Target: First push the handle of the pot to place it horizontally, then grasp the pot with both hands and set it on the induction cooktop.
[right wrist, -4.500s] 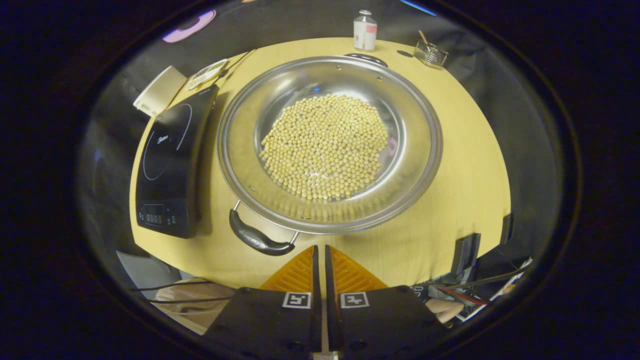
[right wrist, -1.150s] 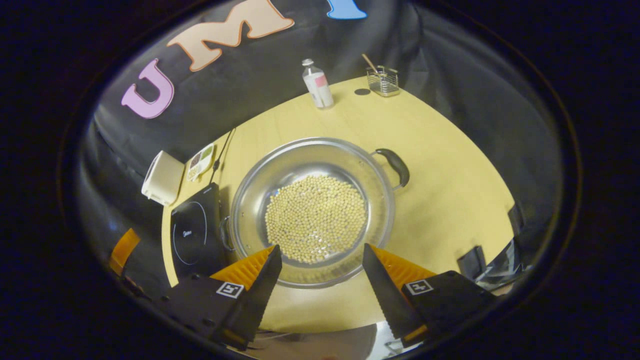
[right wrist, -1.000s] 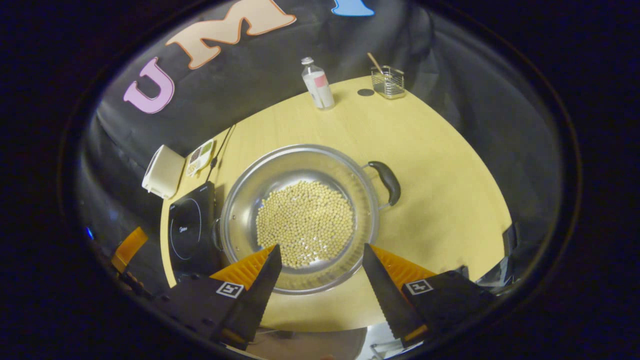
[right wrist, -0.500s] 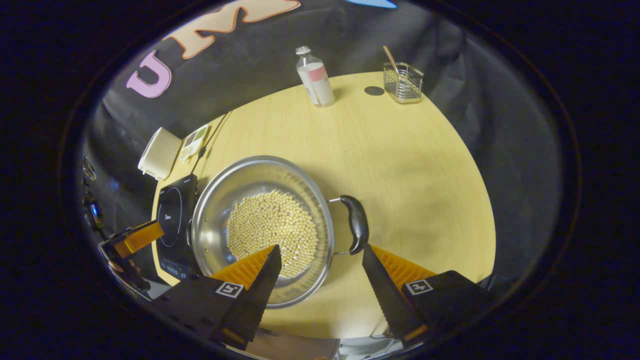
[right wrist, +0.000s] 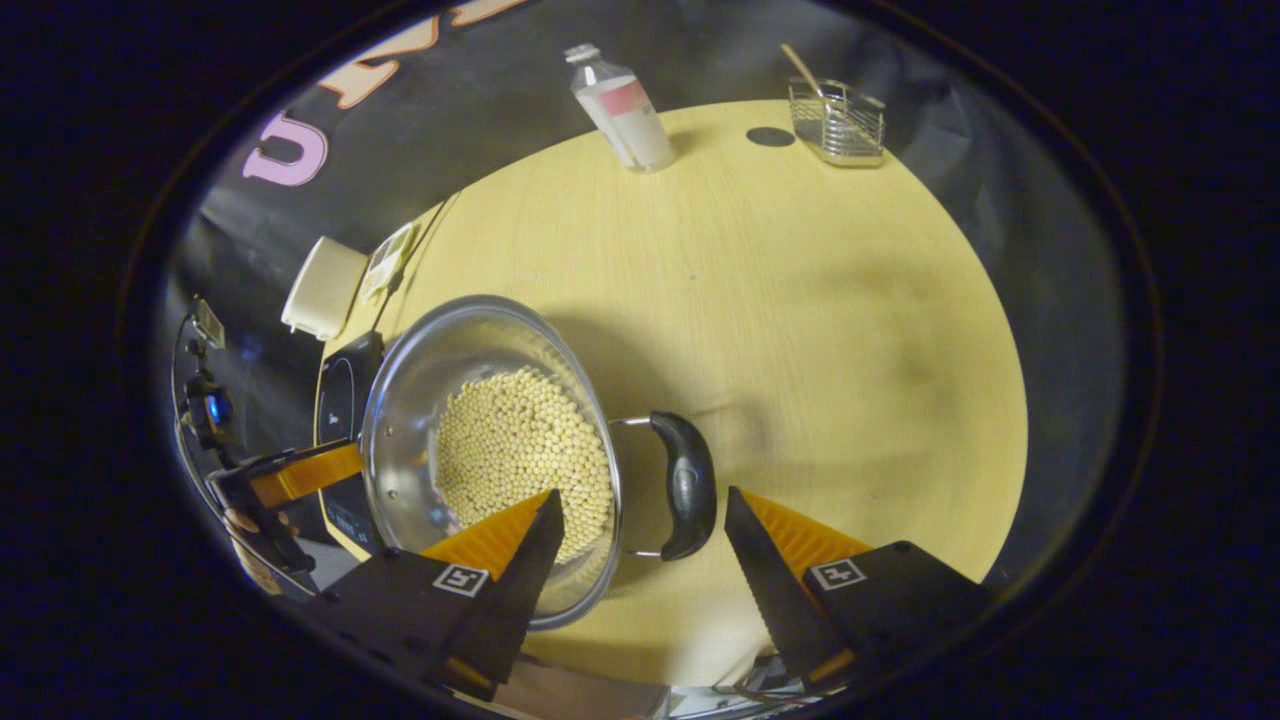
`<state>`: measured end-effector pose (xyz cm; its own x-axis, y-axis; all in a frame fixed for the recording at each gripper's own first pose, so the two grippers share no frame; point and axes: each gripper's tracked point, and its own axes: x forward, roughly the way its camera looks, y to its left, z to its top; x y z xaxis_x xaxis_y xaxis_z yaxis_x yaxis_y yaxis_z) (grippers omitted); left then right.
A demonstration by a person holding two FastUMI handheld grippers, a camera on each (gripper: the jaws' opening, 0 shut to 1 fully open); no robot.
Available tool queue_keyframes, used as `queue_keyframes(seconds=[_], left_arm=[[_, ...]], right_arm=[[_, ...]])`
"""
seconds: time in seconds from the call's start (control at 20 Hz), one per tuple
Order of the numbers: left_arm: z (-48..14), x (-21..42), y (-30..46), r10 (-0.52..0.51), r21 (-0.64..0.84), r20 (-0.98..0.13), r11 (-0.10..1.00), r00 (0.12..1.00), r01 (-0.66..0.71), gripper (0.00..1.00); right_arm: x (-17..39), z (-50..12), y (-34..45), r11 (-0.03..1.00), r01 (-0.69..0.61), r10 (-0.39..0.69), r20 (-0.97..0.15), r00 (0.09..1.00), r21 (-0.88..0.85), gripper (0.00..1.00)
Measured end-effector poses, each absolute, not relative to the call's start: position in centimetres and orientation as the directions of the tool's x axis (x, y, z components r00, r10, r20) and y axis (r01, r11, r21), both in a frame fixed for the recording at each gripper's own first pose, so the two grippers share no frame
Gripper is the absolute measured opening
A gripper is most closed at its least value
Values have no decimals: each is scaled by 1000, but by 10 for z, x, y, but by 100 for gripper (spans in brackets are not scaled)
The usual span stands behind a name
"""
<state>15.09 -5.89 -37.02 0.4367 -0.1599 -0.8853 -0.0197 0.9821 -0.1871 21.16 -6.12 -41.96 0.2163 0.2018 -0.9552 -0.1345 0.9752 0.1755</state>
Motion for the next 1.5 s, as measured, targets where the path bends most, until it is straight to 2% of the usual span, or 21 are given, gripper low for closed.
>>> queue_keyframes(seconds=[0.15, 0.45, 0.5, 0.65, 0.7, 0.75, 0.8, 0.85, 1.0, 1.05, 1.1, 1.15, 1.2, 1.3, 1.35, 1.4, 1.5], left_arm=[[-383, 154, -61, -159, -186, -902, 982, 402, -31, 97], [-408, 150, -66, -161, -187, -929, 981, 334, -45, 94], [-413, 150, -66, -159, -184, -932, 982, 326, -47, 93], [-422, 150, -66, -153, -185, -939, 980, 308, -79, 85], [-425, 150, -64, -145, -181, -942, 979, 304, -93, 77], [-425, 148, -61, -140, -177, -944, 979, 299, -100, 65], [-426, 147, -62, -152, -189, -943, 977, 296, -103, 65], [-424, 148, -62, -156, -196, -941, 975, 300, -109, 65], [-424, 148, -63, -168, -211, -934, 971, 315, -109, 61], [-424, 148, -63, -167, -210, -934, 972, 316, -107, 61], [-423, 148, -63, -168, -211, -933, 972, 319, -105, 60], [-424, 147, -64, -173, -216, -930, 971, 323, -101, 60], [-422, 149, -65, -177, -221, -927, 970, 329, -99, 60], [-422, 153, -64, -184, -227, -920, 970, 345, -87, 59], [-420, 155, -62, -184, -226, -919, 971, 348, -82, 59], [-419, 157, -63, -185, -225, -917, 971, 354, -76, 62], [-419, 160, -64, -190, -228, -914, 971, 358, -68, 59]], right_arm=[[217, -434, -58, 969, -133, 227, -958, 173, 206, 89], [207, -445, -42, 960, -132, 262, -960, 102, 248, 89], [206, -448, -41, 958, -132, 267, -960, 90, 254, 75], [207, -454, -40, 958, -145, 258, -964, 67, 246, 73], [206, -455, -44, 959, -148, 253, -965, 62, 242, 80], [205, -459, -41, 958, -138, 259, -964, 56, 250, 65], [205, -458, -45, 960, -133, 254, -966, 55, 245, 52], [207, -460, -44, 959, -109, 268, -962, 57, 261, 51], [209, -455, -37, 951, -71, 306, -951, 56, 302, 55], [207, -454, -38, 951, -79, 304, -951, 54, 300, 51], [204, -453, -39, 951, -84, 301, -952, 52, 297, 55], [203, -451, -39, 951, -85, 303, -952, 51, 299, 55], [201, -447, -37, 949, -82, 310, -949, 50, 305, 51], [195, -440, -37, 946, -70, 320, -946, 48, 316, 51], [193, -436, -36, 946, -61, 323, -945, 47, 320, 55], [188, -432, -36, 945, -54, 325, -945, 45, 323, 50], [179, -425, -35, 943, -51, 330, -943, 48, 328, 50]])
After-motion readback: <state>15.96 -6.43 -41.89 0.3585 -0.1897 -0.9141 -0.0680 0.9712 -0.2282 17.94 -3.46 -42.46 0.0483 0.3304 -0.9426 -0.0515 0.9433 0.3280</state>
